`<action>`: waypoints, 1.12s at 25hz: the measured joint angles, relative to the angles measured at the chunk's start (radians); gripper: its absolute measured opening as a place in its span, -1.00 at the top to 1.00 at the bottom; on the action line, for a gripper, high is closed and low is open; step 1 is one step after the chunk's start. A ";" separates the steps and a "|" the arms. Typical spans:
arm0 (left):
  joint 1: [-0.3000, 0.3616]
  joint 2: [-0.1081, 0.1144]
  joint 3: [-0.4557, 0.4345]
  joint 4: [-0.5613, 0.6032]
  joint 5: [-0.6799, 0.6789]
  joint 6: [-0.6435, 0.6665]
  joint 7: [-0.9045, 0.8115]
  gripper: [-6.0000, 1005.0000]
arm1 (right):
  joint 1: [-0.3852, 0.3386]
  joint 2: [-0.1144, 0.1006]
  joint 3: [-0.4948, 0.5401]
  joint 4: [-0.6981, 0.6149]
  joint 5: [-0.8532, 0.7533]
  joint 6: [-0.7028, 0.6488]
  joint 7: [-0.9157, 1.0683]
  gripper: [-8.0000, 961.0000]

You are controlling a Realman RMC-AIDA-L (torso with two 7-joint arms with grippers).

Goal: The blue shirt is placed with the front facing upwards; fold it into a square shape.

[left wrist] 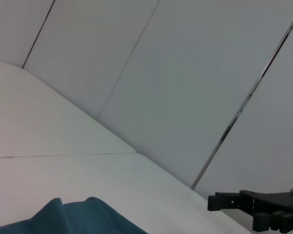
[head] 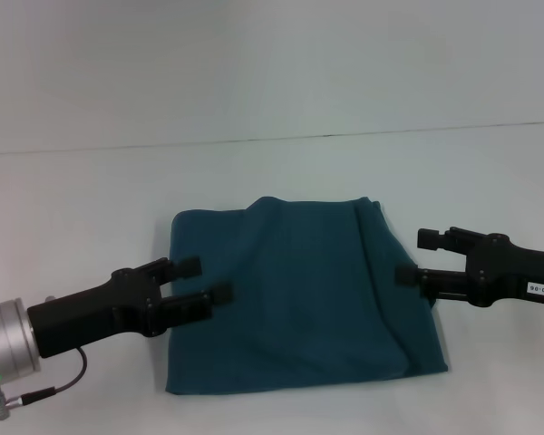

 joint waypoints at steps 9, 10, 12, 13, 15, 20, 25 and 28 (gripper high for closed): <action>0.001 0.000 -0.001 -0.006 0.000 0.012 0.014 -0.72 | -0.001 0.001 0.000 0.002 -0.006 0.000 0.004 -0.92; 0.001 0.000 0.000 -0.006 0.000 0.012 0.014 -0.72 | -0.001 0.001 0.000 0.002 -0.006 0.000 0.006 -0.92; 0.001 0.000 -0.001 -0.006 0.001 0.012 0.014 -0.72 | -0.002 0.001 0.000 0.002 -0.006 0.000 0.007 -0.92; 0.001 0.000 -0.001 -0.006 0.002 0.012 0.014 -0.72 | -0.003 0.001 0.000 0.002 -0.006 -0.001 0.007 -0.92; 0.000 0.000 -0.001 -0.006 0.005 0.013 0.014 -0.72 | -0.003 0.001 0.000 0.002 -0.006 -0.001 0.007 -0.92; -0.002 0.000 0.000 -0.006 0.007 0.016 0.015 -0.72 | -0.003 0.001 0.000 0.003 -0.006 -0.003 0.007 -0.92; -0.002 0.000 0.000 -0.006 0.008 0.018 0.015 -0.72 | -0.003 0.001 0.000 0.003 -0.006 -0.003 0.008 -0.92; -0.002 0.000 -0.001 -0.006 0.009 0.021 0.015 -0.72 | -0.003 0.002 0.000 0.003 -0.006 -0.003 0.008 -0.92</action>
